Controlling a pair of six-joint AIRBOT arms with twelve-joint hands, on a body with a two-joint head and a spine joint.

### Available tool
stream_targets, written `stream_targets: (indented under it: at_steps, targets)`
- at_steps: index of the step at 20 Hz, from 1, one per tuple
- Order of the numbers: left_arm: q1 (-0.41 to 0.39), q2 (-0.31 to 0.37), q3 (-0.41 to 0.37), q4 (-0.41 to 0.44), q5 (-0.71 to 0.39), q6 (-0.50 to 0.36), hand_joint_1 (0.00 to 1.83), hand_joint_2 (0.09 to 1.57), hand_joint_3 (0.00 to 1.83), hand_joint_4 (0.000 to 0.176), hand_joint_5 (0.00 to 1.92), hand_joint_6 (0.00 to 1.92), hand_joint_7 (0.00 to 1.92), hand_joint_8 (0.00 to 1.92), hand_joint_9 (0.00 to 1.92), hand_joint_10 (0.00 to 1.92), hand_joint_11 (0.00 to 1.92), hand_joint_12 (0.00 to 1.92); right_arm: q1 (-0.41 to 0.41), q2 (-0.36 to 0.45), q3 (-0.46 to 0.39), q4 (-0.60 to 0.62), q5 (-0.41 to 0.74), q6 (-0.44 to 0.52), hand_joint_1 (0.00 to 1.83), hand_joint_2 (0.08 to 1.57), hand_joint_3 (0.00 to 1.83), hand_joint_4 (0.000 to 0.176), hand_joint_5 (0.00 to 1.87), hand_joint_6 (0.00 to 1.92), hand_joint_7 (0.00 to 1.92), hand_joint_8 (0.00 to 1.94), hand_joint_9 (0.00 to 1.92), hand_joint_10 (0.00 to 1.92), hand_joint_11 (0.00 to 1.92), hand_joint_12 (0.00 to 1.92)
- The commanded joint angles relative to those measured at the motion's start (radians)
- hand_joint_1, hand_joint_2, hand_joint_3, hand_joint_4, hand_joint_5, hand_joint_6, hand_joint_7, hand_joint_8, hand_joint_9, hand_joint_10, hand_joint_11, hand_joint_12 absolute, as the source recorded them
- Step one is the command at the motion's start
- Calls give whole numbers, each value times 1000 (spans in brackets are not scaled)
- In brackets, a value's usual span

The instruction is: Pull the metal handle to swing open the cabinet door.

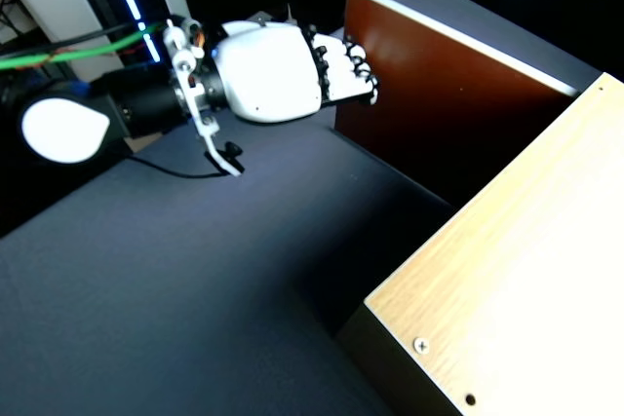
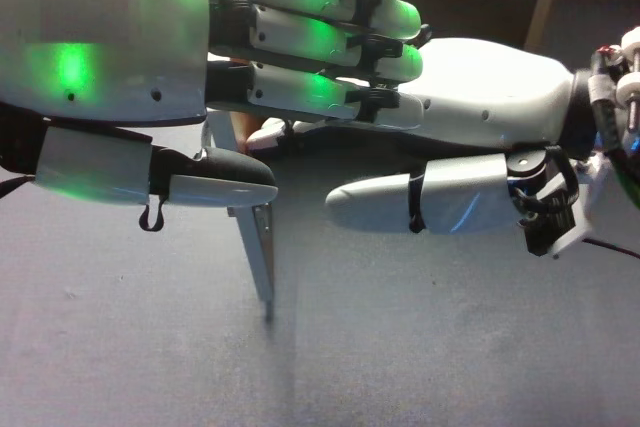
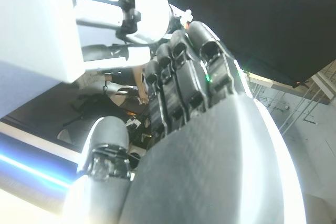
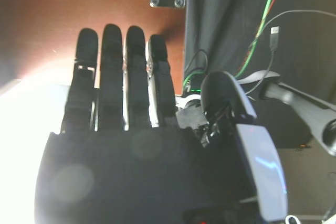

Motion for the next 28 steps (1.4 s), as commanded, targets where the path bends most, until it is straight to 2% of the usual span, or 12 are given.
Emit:
stream_targets:
  at_steps: [1, 18, 28]
  targets:
    - [-9, 10, -2, -97, -25, 11, 0, 1571, 83, 0, 357, 0, 372, 0, 347, 0, 0, 850, 9, -8, 0, 33, 126, 6, 0, 1521, 1, 0, 415, 2, 423, 2, 392, 2, 0, 1048]
    - [-9, 10, -2, -97, -25, 11, 0, 1571, 81, 0, 350, 1, 364, 1, 343, 1, 0, 847, 7, -154, 93, 35, 129, 6, 0, 1519, 1, 0, 411, 7, 420, 5, 390, 6, 0, 1027]
    - [-9, 10, -2, -97, -25, 11, 0, 1571, 82, 0, 356, 3, 370, 2, 347, 2, 0, 840, 9, -178, 106, 44, 127, 6, 0, 1520, 0, 0, 397, 0, 408, 2, 382, 4, 0, 1040]
